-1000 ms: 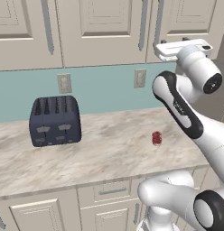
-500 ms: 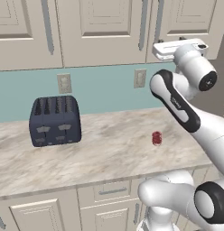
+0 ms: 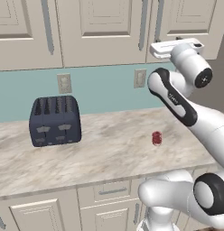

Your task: Retrieve the tupperware from the cabinet, then place the raw meat into the tupperware to avoid contamination.

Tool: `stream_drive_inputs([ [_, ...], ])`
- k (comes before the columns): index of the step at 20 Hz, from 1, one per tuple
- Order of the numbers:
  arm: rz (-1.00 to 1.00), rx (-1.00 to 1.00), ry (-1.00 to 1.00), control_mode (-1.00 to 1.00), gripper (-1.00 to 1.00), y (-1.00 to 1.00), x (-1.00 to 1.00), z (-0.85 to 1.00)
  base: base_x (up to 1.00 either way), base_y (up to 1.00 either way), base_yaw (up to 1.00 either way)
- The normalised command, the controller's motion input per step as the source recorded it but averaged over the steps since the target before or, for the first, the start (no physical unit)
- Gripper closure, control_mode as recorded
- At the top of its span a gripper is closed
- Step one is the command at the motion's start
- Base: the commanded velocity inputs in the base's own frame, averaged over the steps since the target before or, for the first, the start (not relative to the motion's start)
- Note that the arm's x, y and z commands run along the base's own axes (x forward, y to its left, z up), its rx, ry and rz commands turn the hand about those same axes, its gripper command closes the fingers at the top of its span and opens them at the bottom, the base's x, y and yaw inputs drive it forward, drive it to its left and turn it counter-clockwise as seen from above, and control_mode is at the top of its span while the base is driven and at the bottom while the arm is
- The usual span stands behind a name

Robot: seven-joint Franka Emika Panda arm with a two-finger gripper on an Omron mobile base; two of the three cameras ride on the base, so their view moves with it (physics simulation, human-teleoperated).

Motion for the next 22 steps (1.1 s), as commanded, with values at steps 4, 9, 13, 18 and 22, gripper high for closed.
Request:
stream_drive_inputs([
  [4, 0.00, 0.00, 0.03, -1.00, -1.00, 0.00, 0.23, -0.02, 0.00, 0.00, 0.00],
  [9, 0.00, 0.00, 0.03, -1.00, -1.00, 0.00, 0.24, -0.03, 0.00, 0.00, 0.00],
  [13, 0.00, 0.00, 0.03, -1.00, -1.00, 0.00, 0.23, -0.02, 0.00, 0.00, 0.00],
  [18, 0.00, 0.00, 0.03, -1.00, -1.00, 0.00, 0.23, -0.03, 0.00, 0.00, 0.00],
  [22, 0.00, 0.00, 0.02, -1.00, -1.00, 0.00, 0.22, -0.05, 0.00, 0.00, 0.00],
])
